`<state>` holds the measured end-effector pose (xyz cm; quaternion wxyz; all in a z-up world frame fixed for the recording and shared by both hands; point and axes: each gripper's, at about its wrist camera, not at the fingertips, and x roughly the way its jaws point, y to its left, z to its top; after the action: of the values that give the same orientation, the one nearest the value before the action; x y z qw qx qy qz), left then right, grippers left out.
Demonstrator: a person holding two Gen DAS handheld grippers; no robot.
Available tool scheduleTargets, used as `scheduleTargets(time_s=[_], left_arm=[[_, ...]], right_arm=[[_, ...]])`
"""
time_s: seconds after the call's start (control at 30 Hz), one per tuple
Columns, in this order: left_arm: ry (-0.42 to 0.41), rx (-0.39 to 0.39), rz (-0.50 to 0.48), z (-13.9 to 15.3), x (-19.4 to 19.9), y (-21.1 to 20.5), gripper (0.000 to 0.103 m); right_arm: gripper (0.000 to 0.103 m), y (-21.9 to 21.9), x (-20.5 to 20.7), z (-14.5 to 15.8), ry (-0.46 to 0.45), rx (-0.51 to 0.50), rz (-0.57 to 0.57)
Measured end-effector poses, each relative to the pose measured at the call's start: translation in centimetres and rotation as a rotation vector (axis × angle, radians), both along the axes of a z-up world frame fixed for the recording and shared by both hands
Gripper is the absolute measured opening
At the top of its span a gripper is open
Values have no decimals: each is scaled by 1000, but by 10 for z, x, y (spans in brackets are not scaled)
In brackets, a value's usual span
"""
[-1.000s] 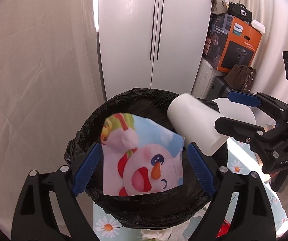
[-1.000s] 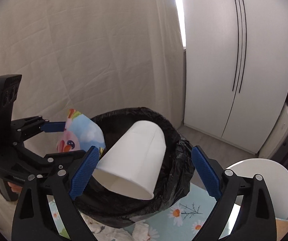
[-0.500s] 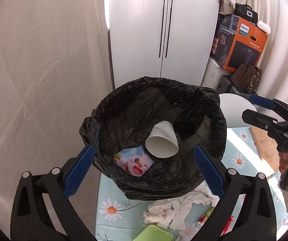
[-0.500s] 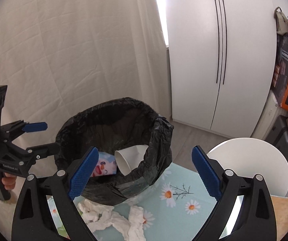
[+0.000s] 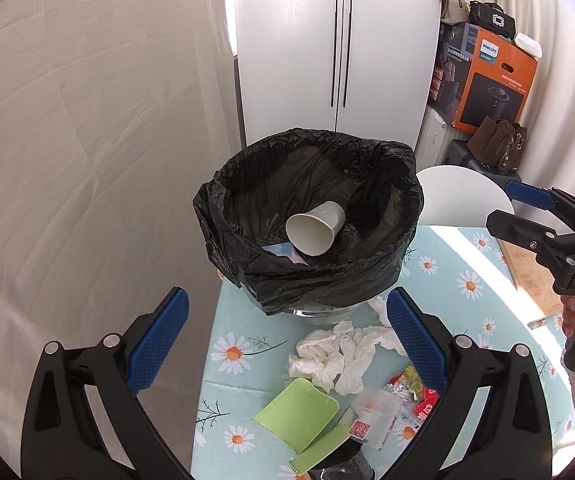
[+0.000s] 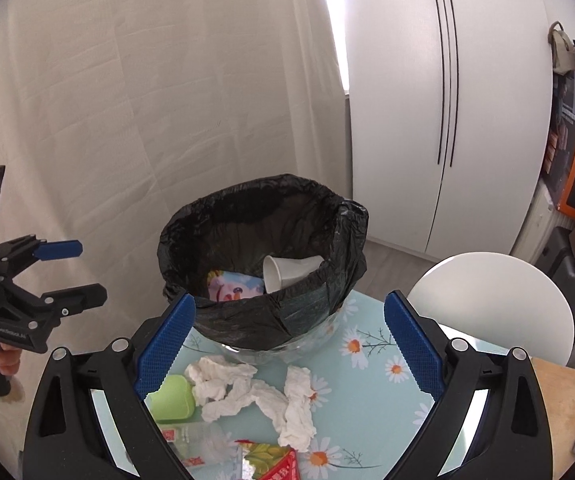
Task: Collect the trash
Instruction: 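Move both tools back to the table toward the red wrapper and clear cup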
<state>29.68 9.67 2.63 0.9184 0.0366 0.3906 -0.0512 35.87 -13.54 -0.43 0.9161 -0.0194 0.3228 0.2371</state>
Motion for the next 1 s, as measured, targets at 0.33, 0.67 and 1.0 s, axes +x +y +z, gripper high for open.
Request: scheduleTargets(time_s=[0.33, 0.67, 1.0], left_arm=[[29, 6, 64, -17, -52, -6, 97], [77, -24, 107, -40, -90, -18, 97], [97, -41, 88, -67, -120, -29, 97]], right_arm=[[92, 0, -50, -12, 41, -33, 66], [92, -12, -87, -27, 73, -48, 110], [92, -27, -109, -58, 124, -76, 105]])
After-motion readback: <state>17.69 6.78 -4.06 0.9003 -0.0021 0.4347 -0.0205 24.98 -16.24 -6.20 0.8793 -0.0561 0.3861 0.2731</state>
